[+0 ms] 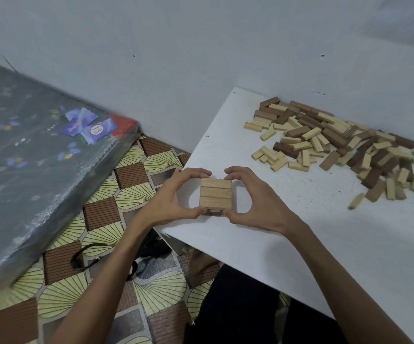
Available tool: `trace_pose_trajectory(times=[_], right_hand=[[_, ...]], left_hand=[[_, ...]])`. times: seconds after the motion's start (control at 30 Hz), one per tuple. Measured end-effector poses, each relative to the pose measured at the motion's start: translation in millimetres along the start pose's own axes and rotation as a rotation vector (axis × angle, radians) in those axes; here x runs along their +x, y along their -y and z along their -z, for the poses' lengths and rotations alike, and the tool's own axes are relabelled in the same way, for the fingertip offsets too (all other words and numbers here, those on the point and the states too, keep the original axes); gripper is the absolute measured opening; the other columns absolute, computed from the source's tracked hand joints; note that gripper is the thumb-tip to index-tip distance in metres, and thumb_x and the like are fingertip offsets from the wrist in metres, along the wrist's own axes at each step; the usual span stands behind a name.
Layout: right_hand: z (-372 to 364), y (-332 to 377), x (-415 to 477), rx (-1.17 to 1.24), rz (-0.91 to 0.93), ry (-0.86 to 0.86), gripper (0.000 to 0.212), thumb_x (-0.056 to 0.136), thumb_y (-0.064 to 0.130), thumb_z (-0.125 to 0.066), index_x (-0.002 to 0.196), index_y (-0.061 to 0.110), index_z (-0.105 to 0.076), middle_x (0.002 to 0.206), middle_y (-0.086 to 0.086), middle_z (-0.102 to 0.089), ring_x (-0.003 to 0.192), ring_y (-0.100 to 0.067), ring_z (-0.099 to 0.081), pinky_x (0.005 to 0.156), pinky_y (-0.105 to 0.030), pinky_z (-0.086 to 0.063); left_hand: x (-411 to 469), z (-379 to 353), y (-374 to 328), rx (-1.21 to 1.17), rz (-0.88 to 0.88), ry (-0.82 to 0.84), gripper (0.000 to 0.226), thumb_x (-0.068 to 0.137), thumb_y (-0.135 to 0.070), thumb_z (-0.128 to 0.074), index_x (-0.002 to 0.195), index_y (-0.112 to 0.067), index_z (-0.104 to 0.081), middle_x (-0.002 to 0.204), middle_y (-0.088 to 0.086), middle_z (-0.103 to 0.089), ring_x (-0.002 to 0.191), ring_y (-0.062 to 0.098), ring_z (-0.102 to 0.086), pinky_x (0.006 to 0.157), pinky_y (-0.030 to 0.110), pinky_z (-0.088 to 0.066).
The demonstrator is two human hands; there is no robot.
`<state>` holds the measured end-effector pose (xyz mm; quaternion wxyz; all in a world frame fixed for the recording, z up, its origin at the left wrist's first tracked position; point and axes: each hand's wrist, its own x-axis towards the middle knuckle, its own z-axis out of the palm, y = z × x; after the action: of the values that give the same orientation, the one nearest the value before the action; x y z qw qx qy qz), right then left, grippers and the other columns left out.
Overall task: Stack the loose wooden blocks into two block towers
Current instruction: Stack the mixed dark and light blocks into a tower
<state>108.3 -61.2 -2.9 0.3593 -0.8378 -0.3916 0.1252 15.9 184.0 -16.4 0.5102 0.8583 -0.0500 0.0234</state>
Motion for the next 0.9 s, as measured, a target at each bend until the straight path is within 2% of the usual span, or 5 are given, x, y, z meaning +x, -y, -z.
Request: trace_pose_trajectory(times=[0.23, 0.37, 0.57, 0.73, 0.9], right_hand=[[-1.0, -0.9, -1.5, 0.003, -0.018, 0.024, 0.073, 0.074, 0.045, -0.082, 0.135, 0.034, -0.043, 0.146, 0.024, -0.039, 0.132, -0.002, -0.045, 0.105, -0.038, -0.048], [1.1, 0.0, -3.7, 0.026, -0.048, 0.039, 0.083, 0.075, 0.049, -0.08, 0.145, 0.036, -0.036, 0.149, 0.024, -0.036, 0.136, 0.002, -0.04, 0.11, -0.033, -0.044], [4.1, -0.8, -7.5, 0.038, -0.068, 0.065, 0.091, 0.076, 0.053, -0.083, 0.149, 0.038, -0.03, 0.153, 0.025, -0.03, 0.138, 0.005, -0.036, 0.108, -0.024, -0.039], [17.2, 4.3, -16.2, -0.029, -0.041, 0.028, 0.086, 0.076, 0.063, -0.079, 0.147, 0.041, -0.034, 0.15, 0.028, -0.033, 0.134, 0.005, -0.041, 0.104, -0.026, -0.042], [47.0, 7.9, -35.4, -0.161, -0.015, -0.056, 0.066, 0.079, 0.066, -0.074, 0.136, 0.044, -0.048, 0.14, 0.03, -0.043, 0.127, 0.004, -0.047, 0.099, -0.032, -0.049]], left_hand=[[-0.3, 0.1, 0.6, 0.005, 0.002, 0.005, 0.072, 0.073, -0.04, -0.084, 0.138, -0.023, -0.057, 0.146, -0.013, -0.056, 0.14, 0.018, -0.046, 0.118, 0.054, -0.033], [-2.0, 0.3, 0.0, -0.003, 0.023, 0.02, 0.08, 0.072, -0.043, -0.084, 0.144, -0.026, -0.053, 0.148, -0.016, -0.053, 0.143, 0.012, -0.043, 0.121, 0.053, -0.03], [-4.1, 2.6, -4.4, -0.023, 0.035, 0.023, 0.088, 0.071, -0.047, -0.084, 0.149, -0.027, -0.05, 0.152, -0.014, -0.05, 0.146, 0.011, -0.04, 0.122, 0.045, -0.03], [-4.7, 6.6, -16.1, 0.063, 0.0, 0.017, 0.085, 0.073, -0.053, -0.084, 0.148, -0.035, -0.049, 0.152, -0.016, -0.049, 0.145, 0.014, -0.04, 0.119, 0.053, -0.034], [6.2, 0.1, -48.7, 0.251, -0.095, -0.001, 0.075, 0.079, -0.062, -0.074, 0.144, -0.031, -0.053, 0.148, -0.016, -0.052, 0.141, 0.007, -0.043, 0.122, 0.05, -0.028]])
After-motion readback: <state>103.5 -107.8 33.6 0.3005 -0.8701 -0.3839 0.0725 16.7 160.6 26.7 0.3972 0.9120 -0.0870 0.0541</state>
